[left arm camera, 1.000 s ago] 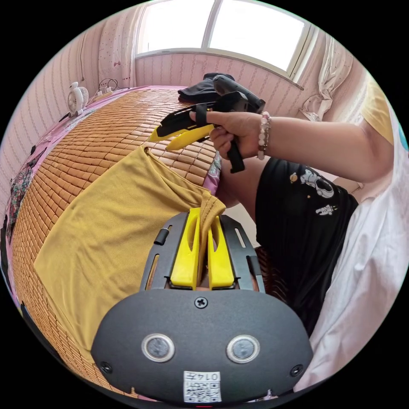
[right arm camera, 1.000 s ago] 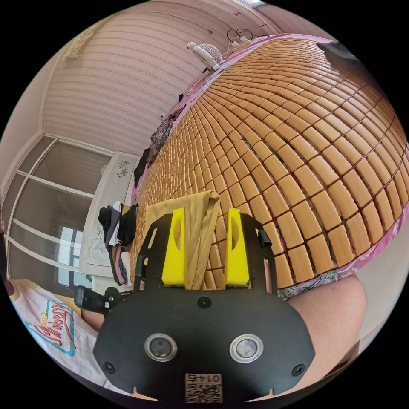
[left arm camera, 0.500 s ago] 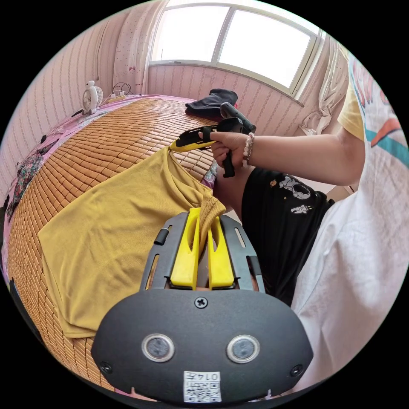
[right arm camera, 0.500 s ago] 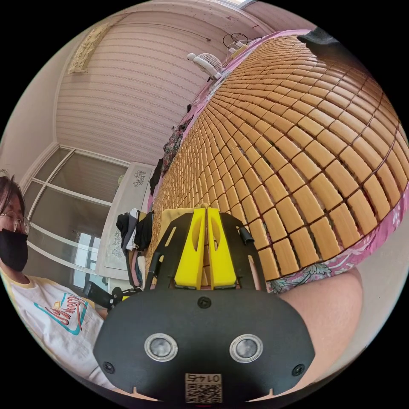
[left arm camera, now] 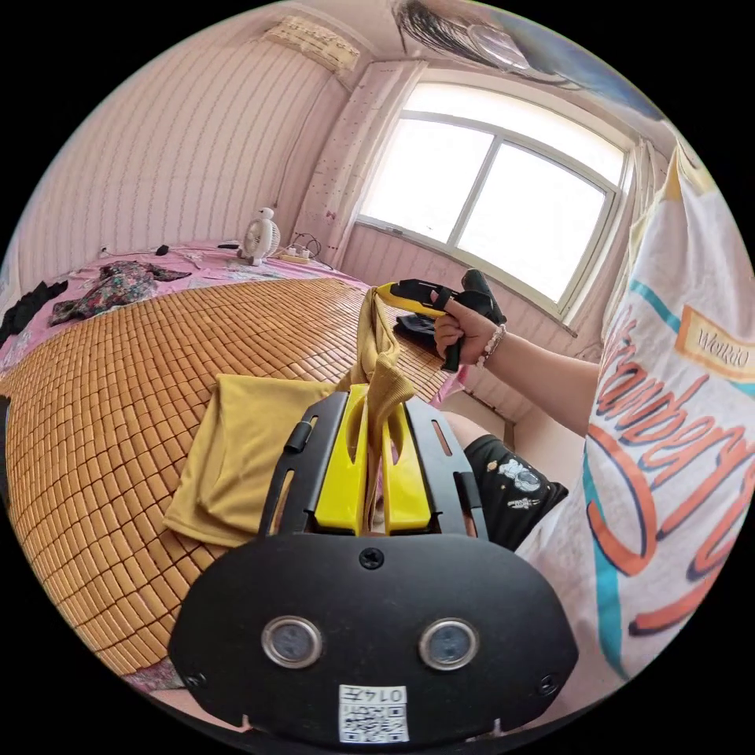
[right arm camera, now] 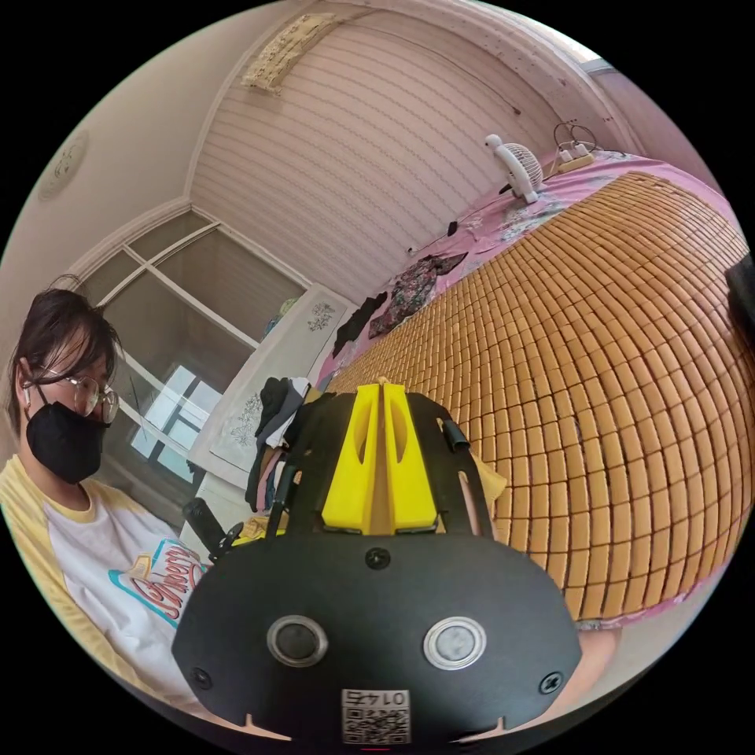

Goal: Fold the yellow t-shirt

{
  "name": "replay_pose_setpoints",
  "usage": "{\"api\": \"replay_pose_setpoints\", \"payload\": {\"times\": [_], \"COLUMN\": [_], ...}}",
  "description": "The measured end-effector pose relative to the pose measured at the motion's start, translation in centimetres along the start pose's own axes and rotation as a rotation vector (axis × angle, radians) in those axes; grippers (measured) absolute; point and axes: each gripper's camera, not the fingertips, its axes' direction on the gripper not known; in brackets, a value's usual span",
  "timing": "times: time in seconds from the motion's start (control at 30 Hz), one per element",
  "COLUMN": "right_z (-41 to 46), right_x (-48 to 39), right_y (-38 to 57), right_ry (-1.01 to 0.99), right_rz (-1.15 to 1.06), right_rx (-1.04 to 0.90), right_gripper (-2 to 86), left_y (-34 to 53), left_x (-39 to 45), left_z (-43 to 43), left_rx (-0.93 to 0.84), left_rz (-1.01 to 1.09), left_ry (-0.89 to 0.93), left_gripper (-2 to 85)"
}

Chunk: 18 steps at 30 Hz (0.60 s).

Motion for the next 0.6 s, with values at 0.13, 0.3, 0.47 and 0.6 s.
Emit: {"api": "replay_pose_setpoints", "payload": {"times": [0.13,0.3,0.47,0.6], "right_z": [15.2,25.4,31.4,35.3], "right_x": [-3.2,-4.2,-5.2,-5.6], "right_y": [-0.8,2.2,6.8,9.7], "right_ry": [0.0,0.17,0.328,0.413], "right_rz": [-0.156,-0.275,-0.411,-0.505], "right_rx": [-0.22,-0.414,-0.556,-0.661], "right_gripper": [4.7,7.8,11.0,10.2], "left_y": [1.8,5.2,5.2,3.4], "left_x": [-6.5,-12.7,-13.9,-13.8], "left_z": [-1.6,-1.7,-0.6,2.4], "left_rx": [-0.065,-0.175,-0.147,-0.174], "left_rz": [-0.207,-0.453,-0.504,-0.442], "left_ry": [-0.282,-0.426,-0.405,-0.386], "left_gripper": [4.0,7.3,8.8,7.6]}}
